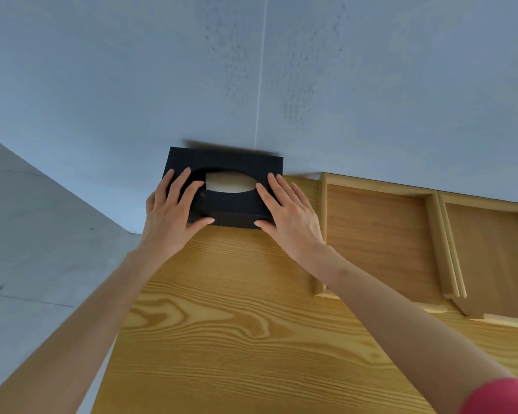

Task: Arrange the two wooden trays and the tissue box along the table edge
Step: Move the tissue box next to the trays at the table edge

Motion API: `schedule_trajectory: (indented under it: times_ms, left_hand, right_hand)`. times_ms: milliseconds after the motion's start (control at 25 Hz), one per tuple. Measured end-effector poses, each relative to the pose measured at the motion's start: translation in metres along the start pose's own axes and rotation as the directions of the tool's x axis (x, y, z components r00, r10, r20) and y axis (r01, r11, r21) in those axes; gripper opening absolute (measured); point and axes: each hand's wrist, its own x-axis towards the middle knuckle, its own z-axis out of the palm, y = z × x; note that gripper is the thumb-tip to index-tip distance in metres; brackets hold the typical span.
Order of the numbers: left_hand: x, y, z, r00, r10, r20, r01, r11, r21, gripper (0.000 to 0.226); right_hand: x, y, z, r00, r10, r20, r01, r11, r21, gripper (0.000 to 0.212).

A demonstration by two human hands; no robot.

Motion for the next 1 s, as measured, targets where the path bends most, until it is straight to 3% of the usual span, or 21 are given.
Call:
schedule_trajectory:
  times_ms: [320,560,760,1000]
  left_hand:
    - [0.019,-0.014,-0.002,0.998,0.033,0.05,-0.034,0.999,0.01,0.071]
    - [0.02,-0.011,-0.004,0.995,0.001,0.098,-0.007,0.998,0.058,0.078]
    - [0.015,0.005,-0.018,0.981,-0.056,0.184,0.032,0.991,0.133,0.098]
    - [0.0,0.044,-0.046,0.992,-0.028,0.119,0.017,0.996,0.089,0.089]
  right_hand:
    - [0.009,0.0,0.008,0.998,0.002,-0.057,-0.001,1.0,0.027,0.068]
    - [0.009,-0.002,0.001,0.999,0.011,0.05,-0.013,0.999,0.042,0.067]
    - [0.004,-0.002,-0.014,0.986,0.025,0.166,-0.032,0.999,0.041,0.07]
    - [-0.015,0.002,-0.046,0.972,0.126,0.196,-0.135,0.99,0.034,0.074]
